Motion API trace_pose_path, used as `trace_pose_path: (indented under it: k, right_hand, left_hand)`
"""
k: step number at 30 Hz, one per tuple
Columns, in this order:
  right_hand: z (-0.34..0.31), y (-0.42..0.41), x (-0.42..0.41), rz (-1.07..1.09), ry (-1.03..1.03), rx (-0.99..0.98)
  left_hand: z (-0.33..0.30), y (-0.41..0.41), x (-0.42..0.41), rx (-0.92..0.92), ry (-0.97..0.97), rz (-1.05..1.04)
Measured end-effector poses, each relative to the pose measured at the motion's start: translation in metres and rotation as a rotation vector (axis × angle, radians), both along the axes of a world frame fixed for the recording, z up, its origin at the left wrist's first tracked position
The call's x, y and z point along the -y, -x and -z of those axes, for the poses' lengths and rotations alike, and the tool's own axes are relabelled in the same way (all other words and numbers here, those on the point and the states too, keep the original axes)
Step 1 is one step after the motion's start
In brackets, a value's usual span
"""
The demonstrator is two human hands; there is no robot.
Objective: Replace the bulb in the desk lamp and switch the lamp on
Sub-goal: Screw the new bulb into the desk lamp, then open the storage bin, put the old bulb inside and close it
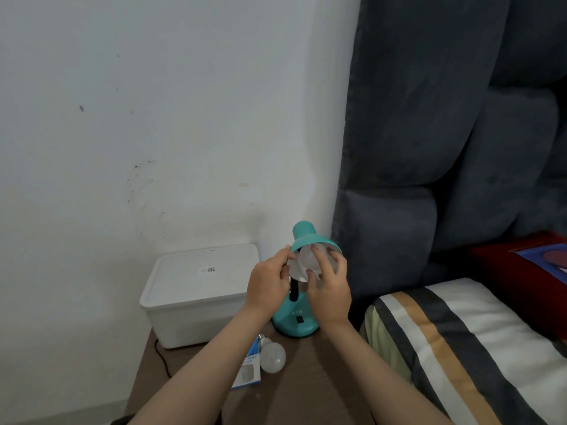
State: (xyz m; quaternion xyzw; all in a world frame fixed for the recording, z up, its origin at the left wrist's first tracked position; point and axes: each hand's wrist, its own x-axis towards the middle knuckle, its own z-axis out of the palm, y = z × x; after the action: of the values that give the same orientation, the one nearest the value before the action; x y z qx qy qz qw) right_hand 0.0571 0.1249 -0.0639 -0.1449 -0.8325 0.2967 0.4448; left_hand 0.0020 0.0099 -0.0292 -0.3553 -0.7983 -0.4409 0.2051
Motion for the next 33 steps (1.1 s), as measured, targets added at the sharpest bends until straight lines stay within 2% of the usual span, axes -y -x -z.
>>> trace_pose_path:
  k: [7, 13, 19, 24, 27, 33]
  right_hand:
    - [-0.005, -0.004, 0.001, 0.034, 0.203, -0.027]
    - [-0.008, -0.007, 0.009, 0.042, 0.206, -0.035]
    - [-0.007, -0.014, 0.025, 0.073, 0.101, -0.162]
    - [0.007, -0.005, 0.058, -0.078, -0.175, -0.179]
    - [0.013, 0.012, 0.079, -0.233, -0.213, -0.099]
    - [0.017, 0.053, 0.092, -0.335, -0.075, 0.32]
  left_hand:
    - [0.002, -0.002, -0.001, 0.0, 0.011, -0.006]
    - [0.001, -0.001, -0.001, 0.043, -0.002, 0.006]
    - [0.0, -0.012, 0.014, 0.142, 0.002, 0.043]
    - [0.02, -0.007, 0.063, 0.173, 0.084, -0.027]
    - [0.029, 0.009, 0.102, 0.155, 0.085, -0.163]
    - [0.05, 0.041, 0.174, 0.213, 0.084, -0.499]
